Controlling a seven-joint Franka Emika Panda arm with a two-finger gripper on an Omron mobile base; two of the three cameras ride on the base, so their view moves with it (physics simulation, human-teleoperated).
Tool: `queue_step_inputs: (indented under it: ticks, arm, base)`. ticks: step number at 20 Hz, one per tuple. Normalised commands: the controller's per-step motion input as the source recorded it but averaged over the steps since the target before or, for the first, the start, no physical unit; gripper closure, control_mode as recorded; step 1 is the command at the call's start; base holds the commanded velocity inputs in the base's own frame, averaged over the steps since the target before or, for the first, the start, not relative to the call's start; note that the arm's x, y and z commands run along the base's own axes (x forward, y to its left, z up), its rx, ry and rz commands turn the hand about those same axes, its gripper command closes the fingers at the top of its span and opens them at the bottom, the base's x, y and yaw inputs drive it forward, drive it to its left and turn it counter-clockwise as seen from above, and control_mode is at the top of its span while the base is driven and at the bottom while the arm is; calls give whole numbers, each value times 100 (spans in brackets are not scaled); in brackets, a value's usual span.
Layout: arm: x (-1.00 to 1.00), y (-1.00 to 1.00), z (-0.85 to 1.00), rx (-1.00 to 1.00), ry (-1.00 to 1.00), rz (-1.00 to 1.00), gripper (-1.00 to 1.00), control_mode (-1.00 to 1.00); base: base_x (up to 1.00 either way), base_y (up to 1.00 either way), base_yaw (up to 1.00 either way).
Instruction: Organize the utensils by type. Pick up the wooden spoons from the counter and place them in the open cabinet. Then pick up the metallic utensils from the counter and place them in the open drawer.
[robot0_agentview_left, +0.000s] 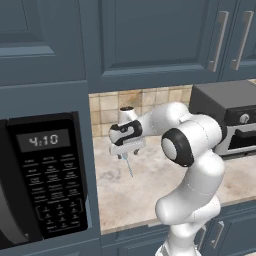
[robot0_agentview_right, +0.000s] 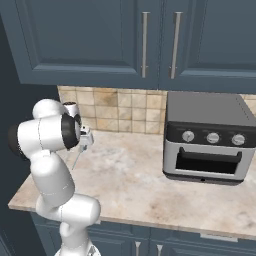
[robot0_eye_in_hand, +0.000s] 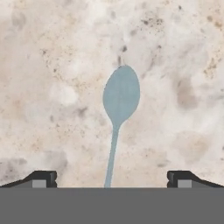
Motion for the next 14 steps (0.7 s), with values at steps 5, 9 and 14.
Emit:
queue_step_inputs:
  ticks: [5, 9, 14]
  arm:
    - [20, 7, -44, 0, 0, 1, -100, -100]
    - [5, 0, -34, 0, 0, 0, -100, -100]
    - [-3, 2, -26, 0, 0, 0, -100, -100]
  base:
    - [0, 0, 0]
    - [0, 0, 0]
    - [0, 0, 0]
